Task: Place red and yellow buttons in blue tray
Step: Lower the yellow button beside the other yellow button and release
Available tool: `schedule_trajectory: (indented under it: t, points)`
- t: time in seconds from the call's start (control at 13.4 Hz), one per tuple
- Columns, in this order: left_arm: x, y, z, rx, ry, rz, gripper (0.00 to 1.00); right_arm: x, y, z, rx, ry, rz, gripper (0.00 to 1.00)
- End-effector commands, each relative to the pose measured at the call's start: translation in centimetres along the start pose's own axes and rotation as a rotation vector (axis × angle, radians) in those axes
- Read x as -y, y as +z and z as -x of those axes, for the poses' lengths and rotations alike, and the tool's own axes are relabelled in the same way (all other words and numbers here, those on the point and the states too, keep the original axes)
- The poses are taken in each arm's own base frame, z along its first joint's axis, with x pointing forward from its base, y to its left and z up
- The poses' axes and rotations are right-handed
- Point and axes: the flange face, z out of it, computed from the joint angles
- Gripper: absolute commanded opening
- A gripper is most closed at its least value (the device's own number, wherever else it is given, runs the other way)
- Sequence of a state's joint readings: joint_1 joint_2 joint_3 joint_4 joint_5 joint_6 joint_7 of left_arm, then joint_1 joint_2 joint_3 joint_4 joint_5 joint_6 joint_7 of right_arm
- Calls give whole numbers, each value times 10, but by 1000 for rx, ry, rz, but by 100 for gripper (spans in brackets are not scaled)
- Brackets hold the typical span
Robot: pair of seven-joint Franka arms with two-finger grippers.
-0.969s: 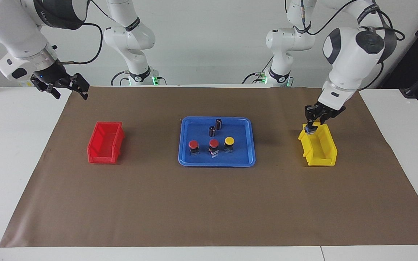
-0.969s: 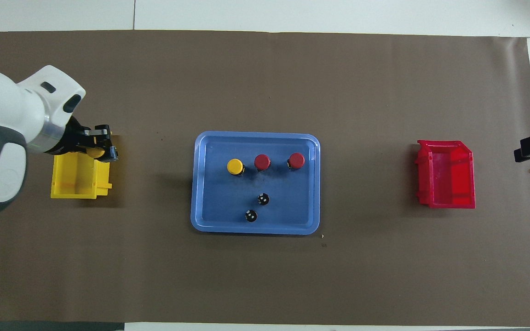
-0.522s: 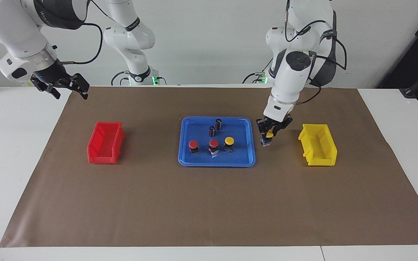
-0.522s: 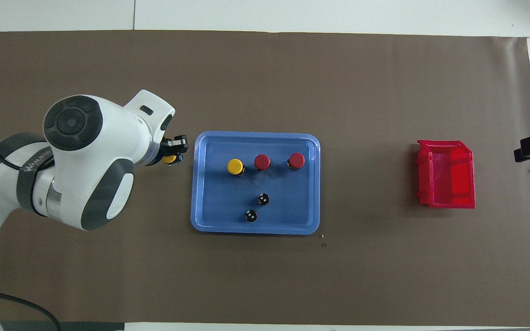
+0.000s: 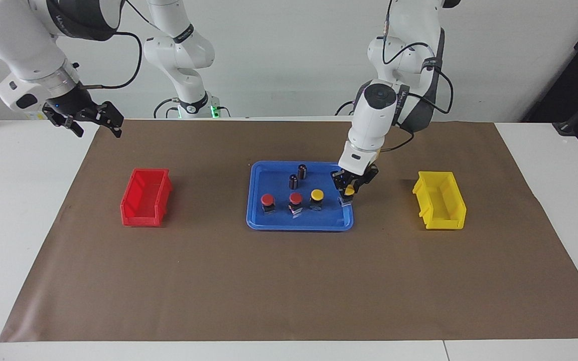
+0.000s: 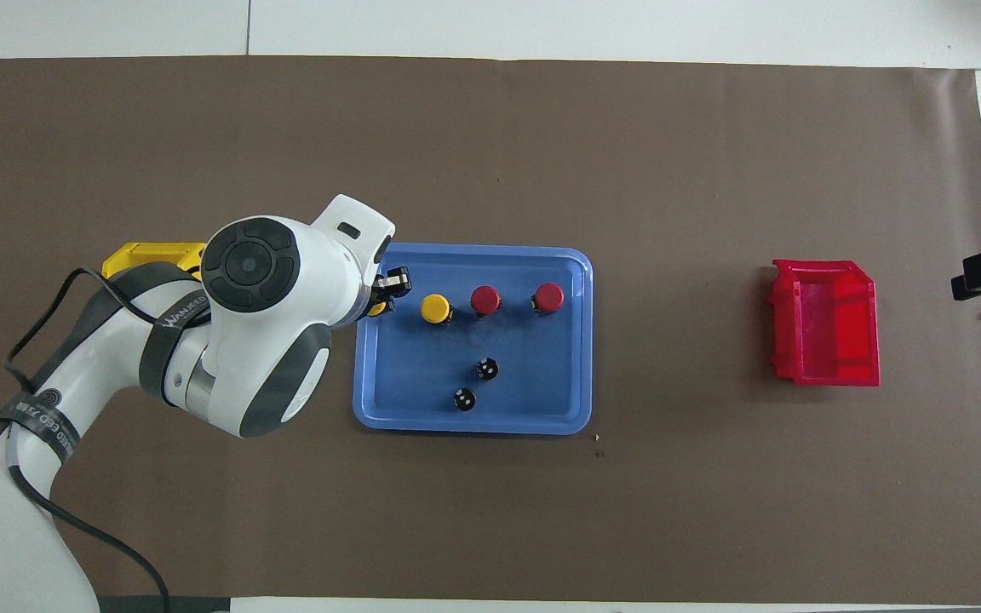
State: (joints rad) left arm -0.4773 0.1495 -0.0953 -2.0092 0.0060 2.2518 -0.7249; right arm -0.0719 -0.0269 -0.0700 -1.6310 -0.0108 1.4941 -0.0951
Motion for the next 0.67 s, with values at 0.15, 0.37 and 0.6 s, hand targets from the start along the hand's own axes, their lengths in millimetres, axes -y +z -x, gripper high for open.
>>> schedule_trajectory:
  t: [0.15, 0.37, 0.6]
  points:
    - [0, 15, 1, 4, -15, 10, 3, -2, 0, 7, -1, -19, 0, 100]
    - [6, 20, 1, 6, -8, 7, 26, -2, 0, 7, -1, -19, 0, 100]
    - [9, 22, 1, 8, -14, 5, 63, -2, 0, 7, -1, -19, 0, 100]
